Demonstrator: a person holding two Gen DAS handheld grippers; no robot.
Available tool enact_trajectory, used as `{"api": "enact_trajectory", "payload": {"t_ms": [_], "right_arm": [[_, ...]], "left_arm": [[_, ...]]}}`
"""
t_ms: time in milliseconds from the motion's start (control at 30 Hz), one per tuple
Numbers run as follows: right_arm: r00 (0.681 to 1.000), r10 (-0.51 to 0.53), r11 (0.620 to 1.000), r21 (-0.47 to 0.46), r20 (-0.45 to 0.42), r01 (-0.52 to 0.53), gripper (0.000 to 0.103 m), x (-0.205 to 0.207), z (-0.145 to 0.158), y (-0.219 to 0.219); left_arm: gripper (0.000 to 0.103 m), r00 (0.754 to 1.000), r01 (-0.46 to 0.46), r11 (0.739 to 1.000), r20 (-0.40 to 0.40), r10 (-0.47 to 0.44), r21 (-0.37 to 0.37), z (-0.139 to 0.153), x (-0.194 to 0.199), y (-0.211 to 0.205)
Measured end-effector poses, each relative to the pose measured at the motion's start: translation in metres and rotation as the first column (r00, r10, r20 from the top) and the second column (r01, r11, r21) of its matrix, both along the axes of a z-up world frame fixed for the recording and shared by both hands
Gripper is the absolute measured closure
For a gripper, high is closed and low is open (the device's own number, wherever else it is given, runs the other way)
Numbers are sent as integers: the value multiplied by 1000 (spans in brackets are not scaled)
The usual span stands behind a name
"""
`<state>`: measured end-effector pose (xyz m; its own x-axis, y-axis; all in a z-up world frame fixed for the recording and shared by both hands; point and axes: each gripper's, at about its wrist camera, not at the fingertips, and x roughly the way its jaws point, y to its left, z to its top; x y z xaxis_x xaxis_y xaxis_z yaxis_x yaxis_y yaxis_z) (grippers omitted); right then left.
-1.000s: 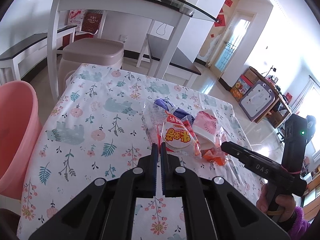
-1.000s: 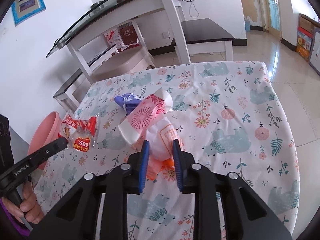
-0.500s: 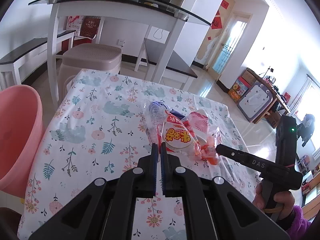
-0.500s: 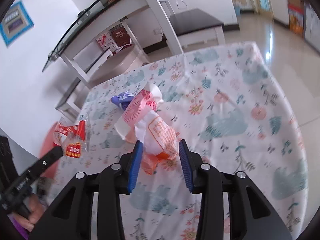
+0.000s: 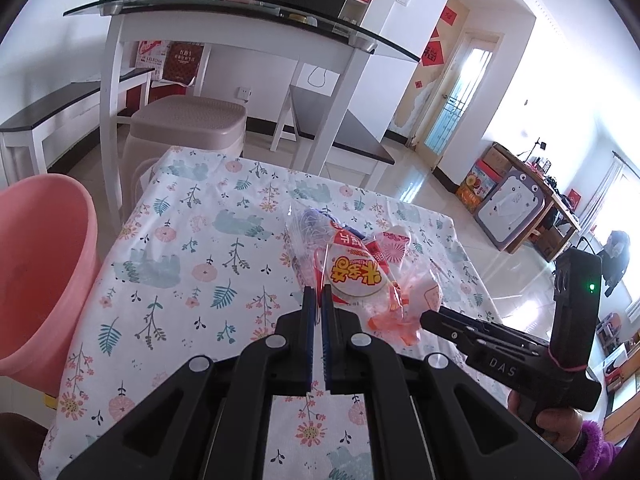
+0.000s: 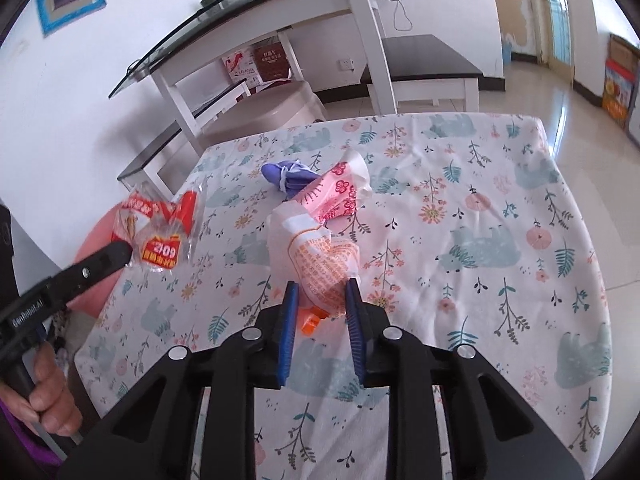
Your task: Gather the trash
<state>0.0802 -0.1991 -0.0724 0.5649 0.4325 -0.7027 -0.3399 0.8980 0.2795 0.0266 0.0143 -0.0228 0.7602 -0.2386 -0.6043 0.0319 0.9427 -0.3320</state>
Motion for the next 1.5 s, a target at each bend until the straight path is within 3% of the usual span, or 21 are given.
{"api": "enact_trajectory", "payload": {"t_ms": [433, 1000, 1233, 1500], "right_arm": [[991, 33, 999, -39, 132, -28, 80, -32, 31, 11], [972, 106, 994, -32, 211, -102, 80, -48, 60, 53], [957, 169, 986, -42, 236, -164, 80, -51, 68, 84], [939, 244, 969, -32, 241, -244, 80, -53, 74, 124]], "left_arm": [[100, 998, -18, 999, 64, 15, 48, 16, -22, -2], [100, 981, -144, 983, 149, 127, 113, 39, -54, 21], [100, 963, -223, 969, 175, 203, 105, 48, -70, 46], [100, 931, -332, 933, 207, 300, 141, 50, -94, 79]]}}
